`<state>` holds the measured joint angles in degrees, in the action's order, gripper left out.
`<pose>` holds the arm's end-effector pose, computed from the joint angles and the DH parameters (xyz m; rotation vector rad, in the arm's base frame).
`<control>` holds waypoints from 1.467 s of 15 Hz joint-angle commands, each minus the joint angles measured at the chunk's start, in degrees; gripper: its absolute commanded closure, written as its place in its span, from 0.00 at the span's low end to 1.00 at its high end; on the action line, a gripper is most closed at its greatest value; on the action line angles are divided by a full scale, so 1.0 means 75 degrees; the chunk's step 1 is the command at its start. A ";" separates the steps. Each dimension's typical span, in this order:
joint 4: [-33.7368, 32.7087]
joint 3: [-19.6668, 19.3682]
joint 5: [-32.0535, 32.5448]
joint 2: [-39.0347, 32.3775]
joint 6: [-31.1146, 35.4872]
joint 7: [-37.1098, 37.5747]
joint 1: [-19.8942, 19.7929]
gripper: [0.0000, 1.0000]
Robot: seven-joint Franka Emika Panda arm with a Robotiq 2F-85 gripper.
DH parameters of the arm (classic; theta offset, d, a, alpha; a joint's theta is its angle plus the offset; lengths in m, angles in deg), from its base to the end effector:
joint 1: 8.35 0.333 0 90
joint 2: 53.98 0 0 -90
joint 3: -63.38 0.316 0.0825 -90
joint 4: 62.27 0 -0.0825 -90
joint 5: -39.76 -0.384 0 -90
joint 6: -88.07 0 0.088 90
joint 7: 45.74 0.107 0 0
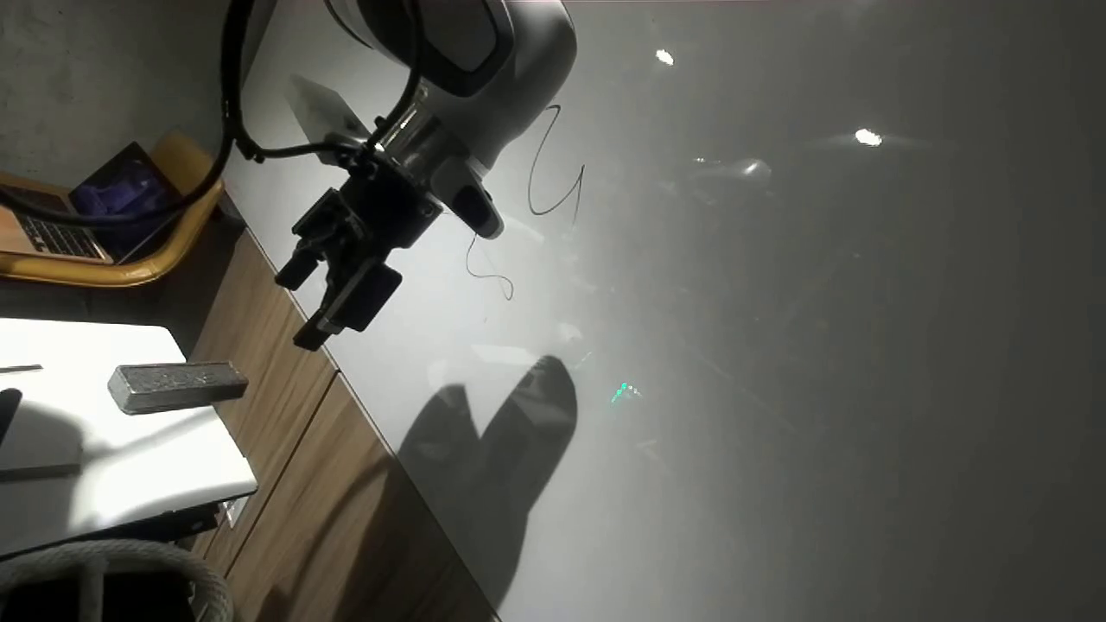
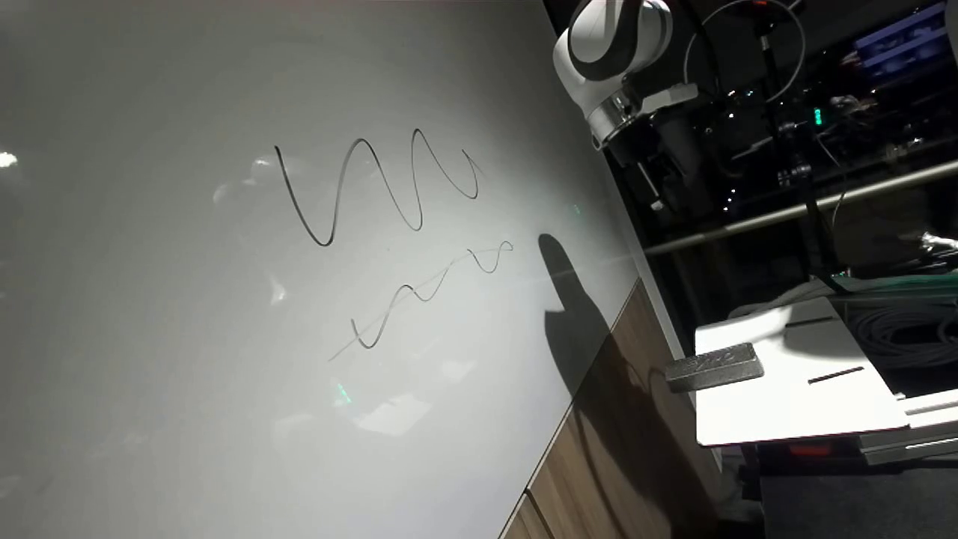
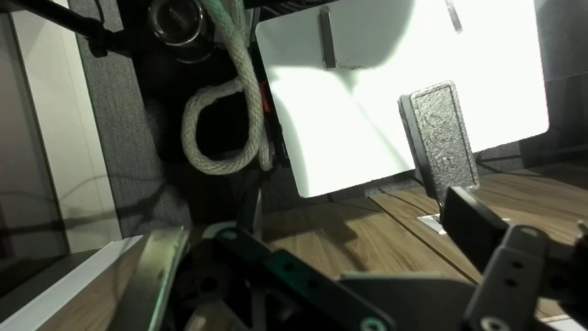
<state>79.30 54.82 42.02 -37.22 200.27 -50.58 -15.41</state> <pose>0.3971 -0.1133 0.3829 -3.0669 0.2429 0.3365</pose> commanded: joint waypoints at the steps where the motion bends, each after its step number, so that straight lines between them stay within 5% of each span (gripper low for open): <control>1: 0.0309 0.0273 0.0139 0.0069 0.0845 0.0176 0.0121 0.00; 10: 0.1804 0.1599 0.0315 0.0210 0.3252 0.1610 0.0808 0.00; 14: 0.2633 0.2374 0.0450 0.0455 0.3544 0.2750 0.1189 0.00; 15: 0.2204 0.2460 0.0473 0.0011 0.3363 0.2891 0.1197 0.00; 22: 0.2367 0.2441 0.0512 0.0005 0.3327 0.2920 0.1260 0.00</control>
<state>97.08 73.55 45.72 -37.21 225.33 -28.75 -6.33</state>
